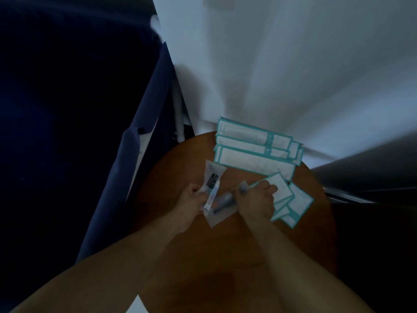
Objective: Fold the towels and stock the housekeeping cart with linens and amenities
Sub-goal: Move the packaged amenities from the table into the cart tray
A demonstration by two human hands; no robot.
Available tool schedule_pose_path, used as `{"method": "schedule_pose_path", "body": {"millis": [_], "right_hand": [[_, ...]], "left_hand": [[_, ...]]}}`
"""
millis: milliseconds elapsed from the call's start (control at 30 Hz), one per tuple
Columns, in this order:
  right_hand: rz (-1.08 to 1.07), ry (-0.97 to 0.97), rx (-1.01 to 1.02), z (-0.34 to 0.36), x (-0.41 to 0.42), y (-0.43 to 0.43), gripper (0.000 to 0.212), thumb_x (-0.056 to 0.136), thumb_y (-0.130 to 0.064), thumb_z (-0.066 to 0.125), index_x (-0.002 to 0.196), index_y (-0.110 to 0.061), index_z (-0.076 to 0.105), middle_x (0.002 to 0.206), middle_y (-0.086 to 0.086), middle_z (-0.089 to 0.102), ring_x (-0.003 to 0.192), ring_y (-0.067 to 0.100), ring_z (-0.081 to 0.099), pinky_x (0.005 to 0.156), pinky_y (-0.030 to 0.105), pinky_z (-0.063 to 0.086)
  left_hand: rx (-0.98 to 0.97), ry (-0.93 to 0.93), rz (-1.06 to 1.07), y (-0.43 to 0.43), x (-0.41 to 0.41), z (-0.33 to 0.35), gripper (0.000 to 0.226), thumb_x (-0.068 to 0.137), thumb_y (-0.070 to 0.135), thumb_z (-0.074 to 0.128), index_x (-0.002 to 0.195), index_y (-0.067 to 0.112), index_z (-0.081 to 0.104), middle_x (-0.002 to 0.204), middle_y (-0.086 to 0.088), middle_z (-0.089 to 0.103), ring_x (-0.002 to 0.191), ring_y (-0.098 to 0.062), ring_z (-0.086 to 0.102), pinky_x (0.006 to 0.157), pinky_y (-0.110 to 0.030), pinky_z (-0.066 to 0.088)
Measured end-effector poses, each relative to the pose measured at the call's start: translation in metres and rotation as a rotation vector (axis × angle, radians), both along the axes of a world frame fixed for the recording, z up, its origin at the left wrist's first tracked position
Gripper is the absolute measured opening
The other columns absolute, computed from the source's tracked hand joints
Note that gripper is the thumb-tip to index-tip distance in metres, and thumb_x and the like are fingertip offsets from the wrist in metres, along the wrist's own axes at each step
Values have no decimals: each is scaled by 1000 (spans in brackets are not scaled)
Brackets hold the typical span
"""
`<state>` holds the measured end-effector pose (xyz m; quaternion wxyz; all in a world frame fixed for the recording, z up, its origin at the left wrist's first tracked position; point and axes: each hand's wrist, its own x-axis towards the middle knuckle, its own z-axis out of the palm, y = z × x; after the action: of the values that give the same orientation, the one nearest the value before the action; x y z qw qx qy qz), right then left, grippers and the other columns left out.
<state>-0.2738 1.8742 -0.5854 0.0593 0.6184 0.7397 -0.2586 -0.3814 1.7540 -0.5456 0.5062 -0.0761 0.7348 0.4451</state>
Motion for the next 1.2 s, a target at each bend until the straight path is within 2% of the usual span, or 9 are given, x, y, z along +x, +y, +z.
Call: {"method": "schedule_pose_path", "body": {"millis": [133, 267, 400, 567, 733, 833, 967, 1100, 1200], "right_hand": [[-335, 109, -120, 4, -1, -11, 77, 75, -54, 74, 122, -2, 42, 126, 20, 44, 109, 42, 57, 82, 44, 49], [-632, 111, -395, -2, -3, -36, 97, 70, -59, 80, 132, 3, 38, 131, 23, 47, 113, 42, 56, 88, 44, 49], [-440, 90, -490, -13, -12, -47, 82, 78, -60, 71, 132, -2, 51, 124, 18, 60, 106, 35, 62, 86, 42, 53], [-105, 10, -302, -8, -18, -39, 61, 87, -45, 67, 131, -6, 51, 127, 19, 59, 115, 37, 59, 92, 44, 52], [57, 106, -222, 2, 2, -51, 23, 94, -23, 57, 108, -6, 64, 107, 17, 69, 100, 34, 67, 72, 28, 45], [-110, 278, -322, 15, 13, -58, 22, 94, -19, 63, 108, -3, 56, 99, 12, 63, 99, 32, 64, 68, 26, 38], [-277, 482, -409, 57, 34, -66, 25, 89, -16, 71, 106, -2, 60, 96, 16, 65, 92, 34, 65, 78, 43, 53], [-366, 755, -270, 130, 63, -80, 16, 89, -15, 71, 101, -7, 63, 95, 18, 68, 75, 6, 67, 62, 26, 53], [-418, 882, -164, 194, 85, -92, 8, 88, -15, 72, 95, -15, 68, 90, 12, 73, 83, 21, 71, 75, 42, 58]], "left_hand": [[-25, 68, 47, -5, 0, 4, 31, 95, 2, 57, 123, 14, 51, 112, -10, 62, 101, -28, 64, 82, -38, 53], [-43, 86, 9, -8, 4, 8, 21, 98, 1, 46, 112, 3, 61, 100, -17, 63, 87, -29, 60, 75, -34, 46], [-62, 88, 3, -12, 1, 14, 17, 99, 6, 46, 106, 5, 62, 92, -15, 62, 83, -27, 59, 72, -33, 47], [-43, 62, 49, -16, -10, 24, 22, 97, 9, 46, 110, 10, 63, 92, -7, 67, 72, -18, 62, 61, -26, 48], [8, 43, 30, -24, -9, 35, 22, 96, 7, 51, 115, 1, 59, 85, -6, 61, 68, -14, 54, 58, -26, 42], [66, 28, 1, -32, -4, 46, 24, 95, 7, 57, 118, 0, 59, 84, -10, 61, 72, -18, 56, 64, -29, 45], [154, 35, -38, -43, 1, 68, 18, 96, 13, 62, 114, 13, 65, 100, -9, 73, 91, -22, 70, 77, -34, 58], [258, 127, -193, -50, 13, 119, 17, 93, 14, 66, 110, 16, 67, 102, -8, 74, 91, -24, 72, 78, -37, 60], [383, 216, -312, -43, 30, 174, 21, 93, 13, 66, 113, 9, 67, 108, -13, 72, 98, -31, 69, 87, -43, 58]]}}
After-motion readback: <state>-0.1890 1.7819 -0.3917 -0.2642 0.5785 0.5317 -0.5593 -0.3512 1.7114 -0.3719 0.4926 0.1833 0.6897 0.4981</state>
